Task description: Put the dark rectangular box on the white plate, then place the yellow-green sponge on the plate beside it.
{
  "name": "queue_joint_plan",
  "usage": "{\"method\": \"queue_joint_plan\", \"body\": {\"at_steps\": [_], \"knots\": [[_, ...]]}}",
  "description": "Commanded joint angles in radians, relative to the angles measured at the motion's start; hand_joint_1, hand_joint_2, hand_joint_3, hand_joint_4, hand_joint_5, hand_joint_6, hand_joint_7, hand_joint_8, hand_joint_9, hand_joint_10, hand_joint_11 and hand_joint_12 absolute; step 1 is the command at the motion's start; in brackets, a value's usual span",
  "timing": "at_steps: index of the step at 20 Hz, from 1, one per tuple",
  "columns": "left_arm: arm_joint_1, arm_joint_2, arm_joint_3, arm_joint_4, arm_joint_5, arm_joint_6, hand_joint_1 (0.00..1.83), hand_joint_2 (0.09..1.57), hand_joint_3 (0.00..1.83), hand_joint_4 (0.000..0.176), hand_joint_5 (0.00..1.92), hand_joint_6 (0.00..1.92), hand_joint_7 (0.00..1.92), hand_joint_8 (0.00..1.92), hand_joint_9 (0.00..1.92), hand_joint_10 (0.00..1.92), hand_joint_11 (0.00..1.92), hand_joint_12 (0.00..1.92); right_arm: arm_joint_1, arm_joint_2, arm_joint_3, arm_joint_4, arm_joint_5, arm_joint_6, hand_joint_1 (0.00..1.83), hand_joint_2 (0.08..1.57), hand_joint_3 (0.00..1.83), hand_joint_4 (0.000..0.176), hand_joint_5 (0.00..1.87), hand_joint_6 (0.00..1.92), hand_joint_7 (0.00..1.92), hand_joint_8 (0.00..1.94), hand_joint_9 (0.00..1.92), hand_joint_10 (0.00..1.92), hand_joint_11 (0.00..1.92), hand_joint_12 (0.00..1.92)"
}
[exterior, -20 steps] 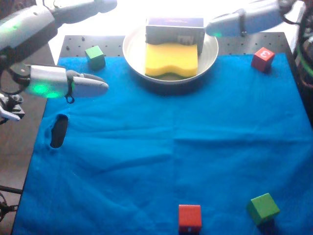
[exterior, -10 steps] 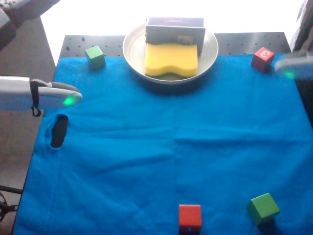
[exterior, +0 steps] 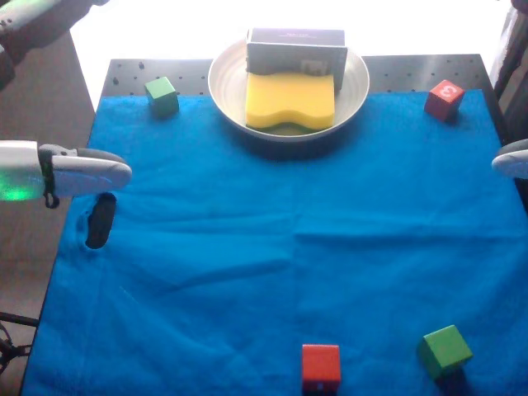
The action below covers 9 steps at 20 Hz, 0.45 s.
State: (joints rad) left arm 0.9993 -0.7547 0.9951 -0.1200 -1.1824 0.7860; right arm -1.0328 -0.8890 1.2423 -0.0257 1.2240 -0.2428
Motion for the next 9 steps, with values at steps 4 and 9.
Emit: {"method": "queue_joint_plan", "body": {"at_steps": [4,9], "knots": [[0.007,0.008,-0.002,-0.039,-0.145,-0.005,0.64,0.85,0.01,0.171,0.02,0.0,0.0,0.0,0.01,0.0,0.09,0.08,-0.001,0.009,-0.012,0.064,0.143,-0.024,0.88,0.76,0.0,0.167,0.03,0.0,0.0,0.0,0.0,0.0,0.0,0.0],[0.015,0.006,-0.004,-0.05,-0.159,-0.005,0.66,0.86,0.01,0.168,0.03,0.0,0.0,0.0,0.0,0.0,0.03,0.08,-0.001,0.003,-0.015,0.068,0.146,-0.024,0.88,0.79,0.0,0.169,0.03,0.0,0.0,0.0,0.0,0.0,0.0,0.0]]}}
